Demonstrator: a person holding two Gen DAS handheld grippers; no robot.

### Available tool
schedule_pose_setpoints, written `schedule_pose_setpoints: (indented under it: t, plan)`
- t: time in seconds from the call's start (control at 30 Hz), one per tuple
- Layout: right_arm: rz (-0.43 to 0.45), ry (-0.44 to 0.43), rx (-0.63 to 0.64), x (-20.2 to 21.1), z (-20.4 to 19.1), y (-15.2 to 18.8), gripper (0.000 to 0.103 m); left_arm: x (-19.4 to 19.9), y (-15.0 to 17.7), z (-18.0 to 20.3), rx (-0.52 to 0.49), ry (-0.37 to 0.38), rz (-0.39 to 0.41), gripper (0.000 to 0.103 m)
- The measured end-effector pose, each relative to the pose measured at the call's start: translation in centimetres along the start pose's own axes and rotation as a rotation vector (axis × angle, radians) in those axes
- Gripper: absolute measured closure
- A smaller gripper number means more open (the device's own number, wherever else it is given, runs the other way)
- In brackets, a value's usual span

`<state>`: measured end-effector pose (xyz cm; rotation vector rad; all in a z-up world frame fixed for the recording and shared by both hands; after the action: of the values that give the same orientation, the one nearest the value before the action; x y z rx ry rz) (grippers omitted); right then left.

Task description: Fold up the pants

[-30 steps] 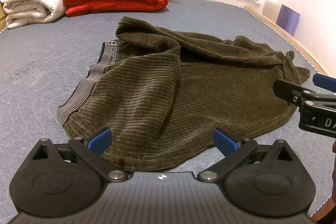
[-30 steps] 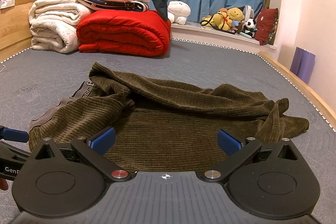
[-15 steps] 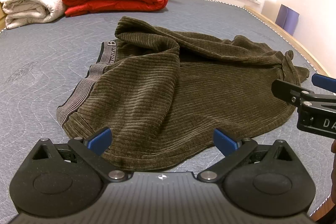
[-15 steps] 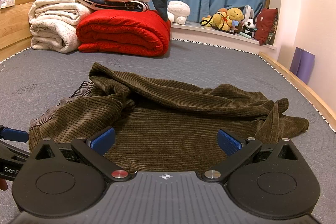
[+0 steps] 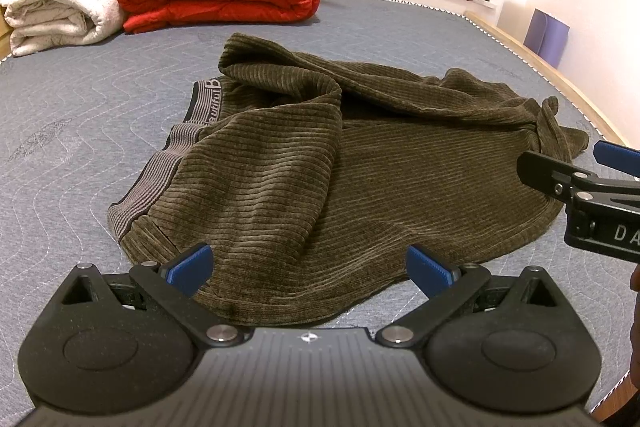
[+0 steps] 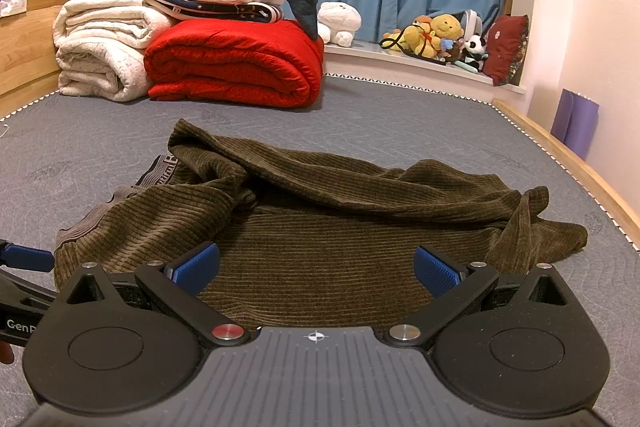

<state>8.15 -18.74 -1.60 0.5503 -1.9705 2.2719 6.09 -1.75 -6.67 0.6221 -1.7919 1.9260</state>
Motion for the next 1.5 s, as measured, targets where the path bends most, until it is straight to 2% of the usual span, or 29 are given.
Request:
schedule_pose_setpoints:
  t: [0.17, 0.23, 0.27, 0.33, 0.4, 0.43, 0.5, 0.57, 0.67, 0.73, 0.77, 0.8, 0.83, 0.87, 0.93, 0.97, 1.0, 1.07, 1.17, 1.3, 1.5]
  plan:
    - [0.011, 0.017, 0.016, 0.1, 0.2, 0.0, 0.001, 0.2, -0.5, -0.2, -0.004, 0.002, 0.017, 0.0]
    - [0.022, 0.022, 0.001, 0.0, 0.6, -0.3, 0.003, 0.4, -1.2, -0.5, -0.009, 0.002, 0.042, 0.001]
    - [0.032, 0.021, -0.013, 0.0, 0.9, -0.5, 0.008, 0.6, -1.7, -0.7, -0.015, 0.007, 0.056, 0.005]
    - [0.056, 0.024, -0.04, 0.1, 1.6, -1.0, 0.015, 1.0, -2.8, -0.9, -0.021, 0.013, 0.065, 0.021]
    - [0.101, 0.039, -0.069, 0.4, 2.5, -1.9, 0.025, 1.3, -3.8, -1.1, -0.017, 0.035, 0.048, 0.048]
    - [0.124, 0.05, -0.084, 0.6, 3.1, -2.4, 0.026, 1.5, -4.3, -1.2, -0.013, 0.053, 0.036, 0.054]
    - [0.15, 0.068, -0.11, 0.9, 4.3, -3.6, 0.03, 2.0, -5.8, -1.5, -0.016, 0.096, 0.032, 0.078]
    - [0.152, 0.073, -0.166, 1.4, 6.0, -5.3, 0.034, 2.7, -8.0, -2.2, -0.07, 0.117, 0.08, 0.08]
    - [0.215, 0.079, -0.205, 2.4, 8.1, -8.7, 0.034, 2.1, -10.2, -4.5, -0.09, 0.122, 0.126, 0.08]
    - [0.276, 0.108, -0.19, 2.7, 9.4, -10.2, 0.034, 0.7, -10.7, -8.0, -0.041, 0.108, 0.163, 0.08]
    - [0.302, 0.121, -0.187, 2.6, 10.2, -10.5, 0.034, -0.7, -10.1, -10.7, 0.023, 0.09, 0.163, 0.08]
    - [0.326, 0.131, -0.187, 2.3, 11.0, -10.4, 0.034, -1.9, -9.3, -12.4, 0.061, 0.073, 0.125, 0.08]
    - [0.346, 0.147, -0.186, 1.9, 12.0, -9.8, 0.034, -3.9, -7.9, -14.9, 0.135, 0.034, 0.034, 0.081]
    - [0.346, 0.174, -0.177, 1.1, 13.0, -8.6, 0.034, -5.0, -7.1, -16.5, 0.204, 0.018, -0.001, 0.081]
    - [0.214, 0.241, -0.167, -1.3, 14.6, -5.6, 0.034, -7.0, -5.9, -18.1, 0.262, 0.01, -0.06, 0.081]
    - [0.147, 0.221, -0.227, -2.5, 15.6, -4.4, 0.035, -8.0, -5.4, -18.6, 0.263, -0.002, -0.083, 0.081]
    - [0.119, 0.183, -0.291, -3.3, 16.5, -3.7, 0.035, -8.5, -5.4, -18.7, 0.261, -0.011, -0.09, 0.08]
    - [0.059, 0.207, -0.33, -4.9, 18.3, -2.5, 0.037, -9.8, -5.5, -19.0, 0.269, -0.016, -0.098, 0.077]
    - [-0.003, 0.255, -0.38, -6.9, 20.9, -1.4, 0.035, -11.0, -6.3, -19.1, 0.304, -0.004, -0.089, 0.055]
    - [-0.091, 0.289, -0.412, -9.5, 22.3, 1.1, 0.025, -12.4, -6.9, -17.9, 0.335, 0.02, -0.076, 0.033]
    - [-0.248, 0.311, -0.465, -13.0, 23.3, 5.9, 0.02, -14.6, -6.4, -17.8, 0.364, 0.03, -0.072, 0.024]
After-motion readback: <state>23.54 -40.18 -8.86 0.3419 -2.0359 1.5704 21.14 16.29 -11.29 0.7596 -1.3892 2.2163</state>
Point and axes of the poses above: each gripper's, at about its wrist camera, not at the fingertips, and x roughly against the way its jaws point, z to its right, y to its underside, the point moved 8 cm from there along -x, roughly the way its jaws point, and after that the axes turned 9 degrees about z, right-handed, at the moved point
